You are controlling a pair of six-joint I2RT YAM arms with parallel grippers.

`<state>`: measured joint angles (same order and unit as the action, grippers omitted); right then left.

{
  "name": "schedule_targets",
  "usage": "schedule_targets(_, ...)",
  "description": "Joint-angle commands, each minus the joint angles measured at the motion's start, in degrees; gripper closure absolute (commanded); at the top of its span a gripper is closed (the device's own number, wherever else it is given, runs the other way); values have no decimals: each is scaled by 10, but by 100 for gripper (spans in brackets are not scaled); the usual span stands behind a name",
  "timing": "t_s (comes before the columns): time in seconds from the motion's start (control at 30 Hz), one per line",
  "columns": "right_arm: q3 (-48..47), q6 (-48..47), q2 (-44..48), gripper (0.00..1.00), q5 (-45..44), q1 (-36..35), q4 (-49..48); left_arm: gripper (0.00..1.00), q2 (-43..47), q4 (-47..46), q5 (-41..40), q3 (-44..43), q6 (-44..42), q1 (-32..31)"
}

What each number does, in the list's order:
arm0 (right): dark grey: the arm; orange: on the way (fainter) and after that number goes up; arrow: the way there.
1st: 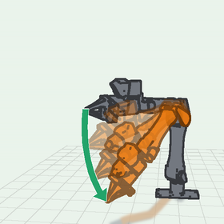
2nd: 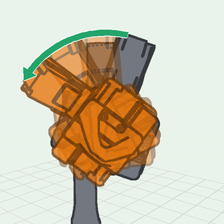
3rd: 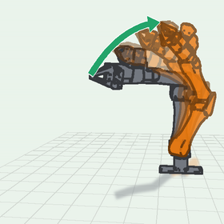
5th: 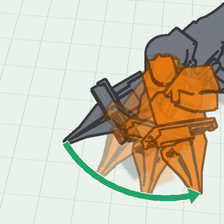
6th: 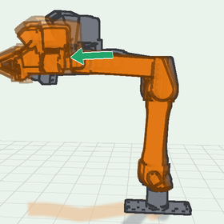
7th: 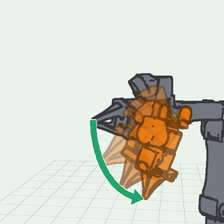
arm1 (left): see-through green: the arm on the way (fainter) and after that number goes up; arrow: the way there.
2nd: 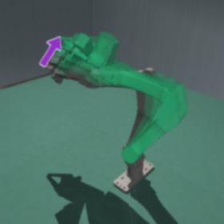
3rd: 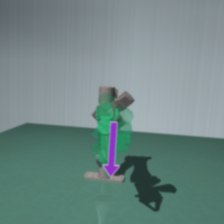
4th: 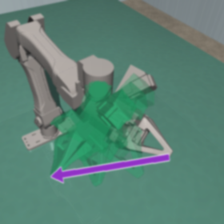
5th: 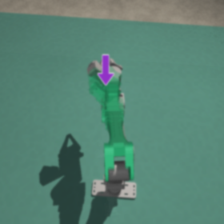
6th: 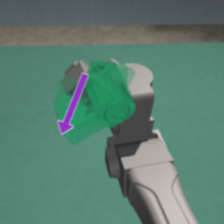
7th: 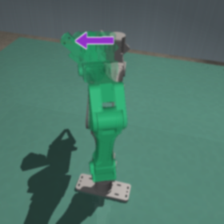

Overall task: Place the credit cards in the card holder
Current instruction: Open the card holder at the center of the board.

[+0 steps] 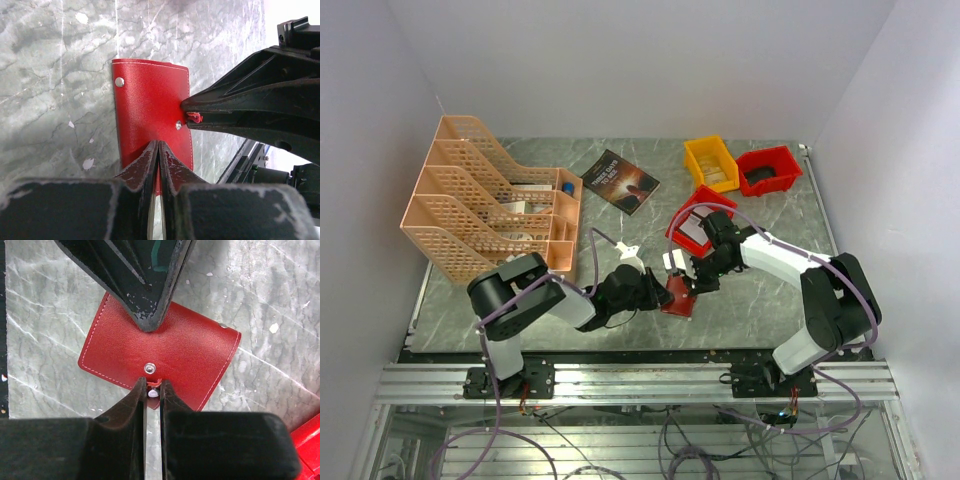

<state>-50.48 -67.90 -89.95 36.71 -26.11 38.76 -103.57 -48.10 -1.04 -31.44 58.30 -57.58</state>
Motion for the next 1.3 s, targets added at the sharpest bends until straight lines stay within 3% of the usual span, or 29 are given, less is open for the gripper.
schedule_targets(0.0, -12, -3, -4, 100, 23, 1, 27, 83, 31, 76, -22, 15, -32, 1)
schedule_targets(0.1, -16, -6, 6, 100, 45, 9, 34, 78, 59, 85, -31, 22, -37, 2)
schedule_targets(0.33, -14, -8, 40, 100, 96, 38, 29, 41, 105, 86, -42, 40, -51, -4)
schedule_targets(0.43, -13, 0, 52, 100, 116, 46, 20, 32, 118, 106, -54, 33, -75, -21)
schedule_targets(0.83, -17, 29, 63, 100, 158, 52, 6, 12, 166, 128, -101, 19, -161, -62)
schedule_targets(1.07, -15, 45, 71, 100, 162, 52, -8, 9, 144, 234, -143, -57, -192, -77)
schedule_targets(1.27, -14, 53, 73, 100, 158, 52, -16, 10, 120, 264, -153, -94, -214, -86)
